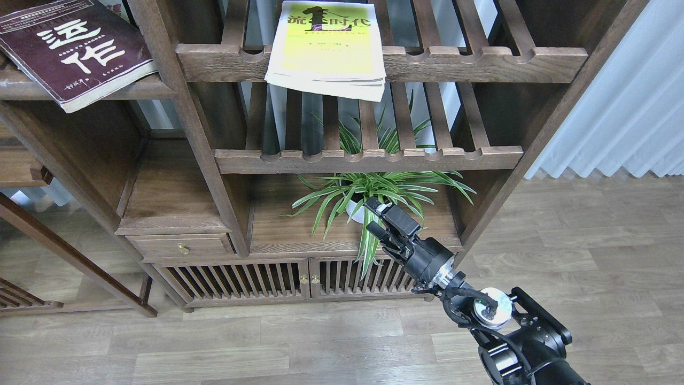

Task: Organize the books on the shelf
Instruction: 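Withdraw the left gripper down from the side shelf, then reach the right gripper up to the yellow-green book on the upper shelf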

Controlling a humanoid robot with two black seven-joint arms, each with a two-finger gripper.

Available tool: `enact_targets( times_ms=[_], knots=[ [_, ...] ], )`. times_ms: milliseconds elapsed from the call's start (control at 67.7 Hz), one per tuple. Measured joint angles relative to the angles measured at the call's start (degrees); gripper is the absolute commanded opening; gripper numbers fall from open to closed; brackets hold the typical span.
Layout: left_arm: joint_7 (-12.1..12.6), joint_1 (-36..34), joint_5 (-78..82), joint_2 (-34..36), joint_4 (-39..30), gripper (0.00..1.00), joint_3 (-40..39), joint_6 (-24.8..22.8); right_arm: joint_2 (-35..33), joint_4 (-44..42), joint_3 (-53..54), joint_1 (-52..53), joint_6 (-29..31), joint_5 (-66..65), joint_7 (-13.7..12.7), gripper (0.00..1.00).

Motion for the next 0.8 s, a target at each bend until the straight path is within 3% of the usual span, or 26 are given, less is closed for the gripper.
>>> enact_targets(
  times_ms=[207,369,798],
  knots=[
    [-1.01,9.97,-1.95,-1.32,0.57,0.99,0.31,0.00,0.00,-0.08,0.04,0.05,0.00,0.00,0.70,0.99],
    [-2.48,17.36,-5.32,-7.54,2.87,0.99,0.38,0.00,-0.01,0.62,0.17,0.25,0.00,0.44,1.20,0.99],
    [-2.36,26.59,-7.76,-32.35,12.27,0.99,0.05,0.00,-0.39,9.06,2.58,1.03,0.00,1.03,1.32,0.98]
  ],
)
